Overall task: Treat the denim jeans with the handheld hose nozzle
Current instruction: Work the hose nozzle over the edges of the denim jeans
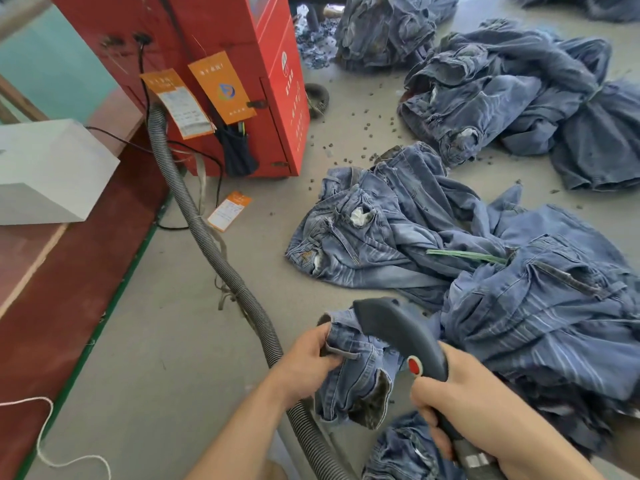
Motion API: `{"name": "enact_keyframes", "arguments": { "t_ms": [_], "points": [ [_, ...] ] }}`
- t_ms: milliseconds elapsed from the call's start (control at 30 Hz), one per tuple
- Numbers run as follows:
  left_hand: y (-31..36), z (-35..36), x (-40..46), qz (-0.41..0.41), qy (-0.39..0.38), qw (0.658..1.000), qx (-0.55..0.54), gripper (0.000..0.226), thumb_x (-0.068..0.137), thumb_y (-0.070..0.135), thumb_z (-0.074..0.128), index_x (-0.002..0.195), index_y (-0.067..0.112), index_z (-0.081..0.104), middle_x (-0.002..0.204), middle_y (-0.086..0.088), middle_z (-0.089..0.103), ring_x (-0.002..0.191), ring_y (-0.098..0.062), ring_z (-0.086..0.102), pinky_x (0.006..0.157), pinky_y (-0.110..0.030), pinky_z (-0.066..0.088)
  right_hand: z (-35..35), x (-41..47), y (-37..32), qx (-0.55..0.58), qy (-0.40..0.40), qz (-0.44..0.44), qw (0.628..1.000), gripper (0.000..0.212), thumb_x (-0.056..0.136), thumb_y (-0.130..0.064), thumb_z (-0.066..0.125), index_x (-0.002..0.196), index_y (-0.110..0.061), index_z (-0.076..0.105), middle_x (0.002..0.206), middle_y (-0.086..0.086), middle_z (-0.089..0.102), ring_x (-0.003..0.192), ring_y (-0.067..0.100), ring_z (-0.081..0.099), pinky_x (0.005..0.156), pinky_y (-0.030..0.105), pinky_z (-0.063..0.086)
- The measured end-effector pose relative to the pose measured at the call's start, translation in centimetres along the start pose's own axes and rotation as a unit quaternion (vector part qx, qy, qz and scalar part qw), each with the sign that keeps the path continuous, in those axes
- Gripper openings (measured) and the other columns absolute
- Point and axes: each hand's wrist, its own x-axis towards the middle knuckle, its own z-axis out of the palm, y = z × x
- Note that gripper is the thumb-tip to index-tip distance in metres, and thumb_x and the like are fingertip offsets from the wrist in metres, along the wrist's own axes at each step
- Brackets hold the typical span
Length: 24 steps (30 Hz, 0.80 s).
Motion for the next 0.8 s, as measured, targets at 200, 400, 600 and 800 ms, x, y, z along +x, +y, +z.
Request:
{"name": "enact_keyframes", "arguments": {
  "t_ms": [200,400,600,800],
  "points": [
    [-0.9,-0.1,0.1,0.031,-0.014,0.992,0.118,0.039,0.096,0.003,0.061,0.109,0.037,0.073,0.110,0.016,0.077,0.111,-0.002,0.069,0.096,-0.028,0.058,0.6,2.5,0.4,0.055,0.025,0.037,0.998,0.015,0.091,0.001,0.058,0.090,-0.009,0.046,0.063,0.017,0.051,0.043,0.025,0.043,0.043,0.031,0.041],
    [-0.9,-1.1,0.1,-0.038,0.043,0.994,-0.094,0.042,0.095,-0.012,0.053,0.114,0.020,0.072,0.112,-0.007,0.078,0.105,-0.027,0.073,0.092,-0.047,0.059,-2.6,1.8,1.1,0.185,0.139,0.014,0.973,0.018,0.094,-0.004,0.061,0.088,-0.011,0.046,0.061,0.013,0.051,0.042,0.023,0.045,0.043,0.032,0.041],
    [-0.1,-2.6,0.5,-0.090,0.032,0.930,-0.354,0.049,0.089,0.007,0.054,0.136,-0.002,0.059,0.130,-0.030,0.066,0.112,-0.039,0.066,0.096,-0.050,0.052,-3.5,1.2,1.6,0.164,0.078,0.027,0.983,0.016,0.090,-0.004,0.062,0.089,-0.011,0.047,0.065,0.015,0.051,0.044,0.024,0.044,0.045,0.032,0.042],
    [-1.4,-4.7,1.8,-0.085,0.122,0.890,-0.431,0.118,0.084,0.012,0.070,0.159,0.046,-0.013,0.135,-0.020,0.066,0.100,-0.028,0.073,0.087,-0.047,0.059,-3.5,1.7,3.0,0.203,0.095,0.056,0.973,0.014,0.089,-0.004,0.063,0.091,-0.010,0.051,0.064,0.014,0.054,0.044,0.025,0.047,0.047,0.034,0.043]
  ]
}}
